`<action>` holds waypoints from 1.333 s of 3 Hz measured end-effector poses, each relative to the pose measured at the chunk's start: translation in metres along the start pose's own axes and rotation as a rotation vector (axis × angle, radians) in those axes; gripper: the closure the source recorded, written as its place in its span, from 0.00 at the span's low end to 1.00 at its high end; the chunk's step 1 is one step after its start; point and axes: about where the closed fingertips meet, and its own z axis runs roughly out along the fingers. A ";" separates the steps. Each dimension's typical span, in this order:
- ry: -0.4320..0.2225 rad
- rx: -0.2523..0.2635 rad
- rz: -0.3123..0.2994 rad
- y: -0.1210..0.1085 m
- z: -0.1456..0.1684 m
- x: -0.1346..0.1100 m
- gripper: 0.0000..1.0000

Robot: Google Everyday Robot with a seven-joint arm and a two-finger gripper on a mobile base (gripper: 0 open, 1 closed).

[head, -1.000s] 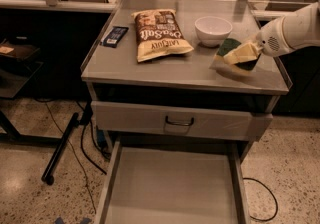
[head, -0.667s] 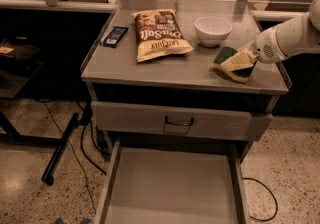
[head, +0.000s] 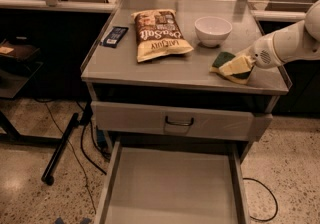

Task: Pick sponge from middle drawer and place on counter

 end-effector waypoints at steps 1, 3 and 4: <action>0.000 0.000 0.000 0.000 0.000 0.000 0.56; 0.000 0.000 0.000 0.000 0.000 0.000 0.09; 0.000 0.000 0.000 0.000 0.000 0.000 0.00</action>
Offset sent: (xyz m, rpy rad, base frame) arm 0.0000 0.0000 0.0000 0.0000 0.0000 0.0000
